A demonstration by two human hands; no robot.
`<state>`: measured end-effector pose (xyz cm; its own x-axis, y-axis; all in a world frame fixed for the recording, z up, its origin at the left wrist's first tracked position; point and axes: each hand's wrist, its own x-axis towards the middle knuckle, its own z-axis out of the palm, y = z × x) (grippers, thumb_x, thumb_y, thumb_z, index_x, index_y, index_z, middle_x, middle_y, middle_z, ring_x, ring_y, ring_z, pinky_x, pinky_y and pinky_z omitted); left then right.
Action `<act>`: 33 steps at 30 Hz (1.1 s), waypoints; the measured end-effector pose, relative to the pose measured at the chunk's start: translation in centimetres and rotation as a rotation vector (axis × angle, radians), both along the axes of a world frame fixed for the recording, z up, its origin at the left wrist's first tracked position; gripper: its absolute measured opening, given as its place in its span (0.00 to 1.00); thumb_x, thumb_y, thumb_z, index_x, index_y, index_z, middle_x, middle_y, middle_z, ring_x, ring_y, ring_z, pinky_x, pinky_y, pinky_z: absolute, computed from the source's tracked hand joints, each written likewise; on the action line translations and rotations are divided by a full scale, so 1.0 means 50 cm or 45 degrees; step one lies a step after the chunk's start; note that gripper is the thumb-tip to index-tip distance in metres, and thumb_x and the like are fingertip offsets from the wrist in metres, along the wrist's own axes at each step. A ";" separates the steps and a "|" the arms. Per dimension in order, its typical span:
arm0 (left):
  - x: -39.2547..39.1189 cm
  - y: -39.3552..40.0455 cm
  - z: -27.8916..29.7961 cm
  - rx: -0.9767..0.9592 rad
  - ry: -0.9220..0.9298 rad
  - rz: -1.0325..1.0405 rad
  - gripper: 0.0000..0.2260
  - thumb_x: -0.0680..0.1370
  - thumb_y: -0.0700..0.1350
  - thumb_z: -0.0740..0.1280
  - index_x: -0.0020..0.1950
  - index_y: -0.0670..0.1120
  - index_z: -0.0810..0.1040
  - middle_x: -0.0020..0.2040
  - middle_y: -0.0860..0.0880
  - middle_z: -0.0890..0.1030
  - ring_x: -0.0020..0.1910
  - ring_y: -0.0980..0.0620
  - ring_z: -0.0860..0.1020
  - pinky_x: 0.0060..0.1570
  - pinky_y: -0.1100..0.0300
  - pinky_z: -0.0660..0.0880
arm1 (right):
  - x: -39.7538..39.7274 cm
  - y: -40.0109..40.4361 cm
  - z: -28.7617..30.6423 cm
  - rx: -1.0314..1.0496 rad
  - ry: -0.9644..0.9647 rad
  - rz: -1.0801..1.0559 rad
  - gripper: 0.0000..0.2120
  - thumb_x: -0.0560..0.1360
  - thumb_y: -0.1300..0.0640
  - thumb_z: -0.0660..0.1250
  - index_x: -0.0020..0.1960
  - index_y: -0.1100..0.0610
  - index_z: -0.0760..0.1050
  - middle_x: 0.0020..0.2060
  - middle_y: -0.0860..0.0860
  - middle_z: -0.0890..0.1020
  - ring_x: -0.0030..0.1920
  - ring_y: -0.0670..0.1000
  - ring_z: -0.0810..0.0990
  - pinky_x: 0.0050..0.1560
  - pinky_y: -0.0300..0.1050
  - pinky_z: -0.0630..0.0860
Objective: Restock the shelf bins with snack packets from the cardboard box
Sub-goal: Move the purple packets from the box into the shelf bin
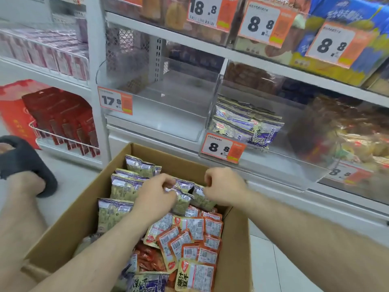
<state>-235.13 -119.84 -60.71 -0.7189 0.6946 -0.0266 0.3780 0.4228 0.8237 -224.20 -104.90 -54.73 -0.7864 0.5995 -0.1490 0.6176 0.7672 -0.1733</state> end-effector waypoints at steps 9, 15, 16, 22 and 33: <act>-0.035 -0.043 -0.069 -0.045 -0.631 0.181 0.05 0.78 0.38 0.67 0.50 0.47 0.78 0.49 0.47 0.78 0.42 0.52 0.76 0.40 0.60 0.73 | -0.088 0.009 -0.309 -0.530 0.051 -0.473 0.34 0.74 0.53 0.69 0.76 0.56 0.59 0.44 0.52 0.79 0.41 0.53 0.81 0.30 0.44 0.72; -0.034 -0.048 -0.084 -0.323 -0.912 0.009 0.07 0.81 0.48 0.65 0.54 0.46 0.73 0.53 0.48 0.76 0.49 0.51 0.73 0.53 0.56 0.68 | -0.103 0.000 -0.352 -0.398 0.117 -0.478 0.10 0.74 0.65 0.64 0.50 0.53 0.68 0.41 0.53 0.76 0.35 0.53 0.72 0.32 0.45 0.65; -0.036 -0.046 -0.090 -0.334 -1.022 0.041 0.11 0.81 0.52 0.65 0.58 0.47 0.72 0.54 0.48 0.77 0.51 0.50 0.75 0.53 0.54 0.70 | -0.097 -0.003 -0.343 -0.430 0.138 -0.454 0.11 0.73 0.67 0.63 0.47 0.53 0.66 0.38 0.53 0.74 0.34 0.53 0.69 0.31 0.45 0.62; -0.048 -0.018 -0.115 -0.046 -1.964 0.407 0.40 0.70 0.68 0.70 0.61 0.33 0.72 0.59 0.36 0.80 0.55 0.37 0.81 0.51 0.39 0.79 | 0.001 -0.052 -0.235 -0.401 0.390 0.075 0.17 0.64 0.74 0.61 0.43 0.56 0.63 0.41 0.51 0.68 0.43 0.53 0.65 0.38 0.44 0.63; -0.036 -0.008 -0.142 0.052 -1.557 0.336 0.35 0.66 0.48 0.82 0.68 0.39 0.73 0.58 0.39 0.83 0.56 0.40 0.82 0.59 0.41 0.77 | -0.007 0.089 -0.255 -0.031 -0.138 -0.267 0.17 0.71 0.58 0.66 0.59 0.55 0.72 0.58 0.54 0.77 0.59 0.58 0.76 0.55 0.50 0.76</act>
